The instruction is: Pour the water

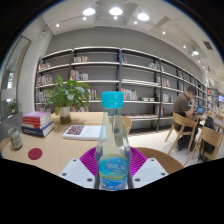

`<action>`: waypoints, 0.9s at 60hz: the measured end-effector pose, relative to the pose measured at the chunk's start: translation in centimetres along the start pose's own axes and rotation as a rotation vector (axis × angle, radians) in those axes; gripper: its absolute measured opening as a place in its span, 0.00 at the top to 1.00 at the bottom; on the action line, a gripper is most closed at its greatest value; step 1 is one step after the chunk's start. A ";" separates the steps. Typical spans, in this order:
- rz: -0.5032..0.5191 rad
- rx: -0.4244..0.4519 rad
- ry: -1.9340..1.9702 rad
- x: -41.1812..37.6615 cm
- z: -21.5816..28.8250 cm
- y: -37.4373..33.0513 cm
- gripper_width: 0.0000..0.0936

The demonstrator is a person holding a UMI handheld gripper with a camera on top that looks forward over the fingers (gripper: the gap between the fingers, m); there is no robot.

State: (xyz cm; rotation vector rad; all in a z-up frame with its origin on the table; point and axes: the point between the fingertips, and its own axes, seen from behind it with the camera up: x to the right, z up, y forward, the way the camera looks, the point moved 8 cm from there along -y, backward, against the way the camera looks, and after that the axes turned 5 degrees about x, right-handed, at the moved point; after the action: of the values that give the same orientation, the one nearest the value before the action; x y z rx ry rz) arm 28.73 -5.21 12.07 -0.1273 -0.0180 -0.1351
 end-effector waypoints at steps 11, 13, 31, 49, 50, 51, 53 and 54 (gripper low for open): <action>-0.034 -0.019 -0.101 -1.4 0.6 0.5 0.61; -0.047 -0.019 -0.138 -1.2 1.9 -0.3 0.61; 0.013 -0.002 -0.695 -16.8 8.9 1.8 0.61; 0.172 0.018 -1.447 -32.7 9.8 2.6 0.61; 0.179 0.024 -1.487 -33.3 9.7 2.6 0.61; 0.186 0.029 -1.525 -33.9 9.5 2.7 0.61; 0.197 0.035 -1.601 -34.9 9.3 2.6 0.61; 0.202 0.039 -1.637 -35.4 9.2 2.6 0.61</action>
State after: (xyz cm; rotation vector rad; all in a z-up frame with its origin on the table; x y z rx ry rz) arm -6.08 3.22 19.91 -0.1700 -1.6345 0.2031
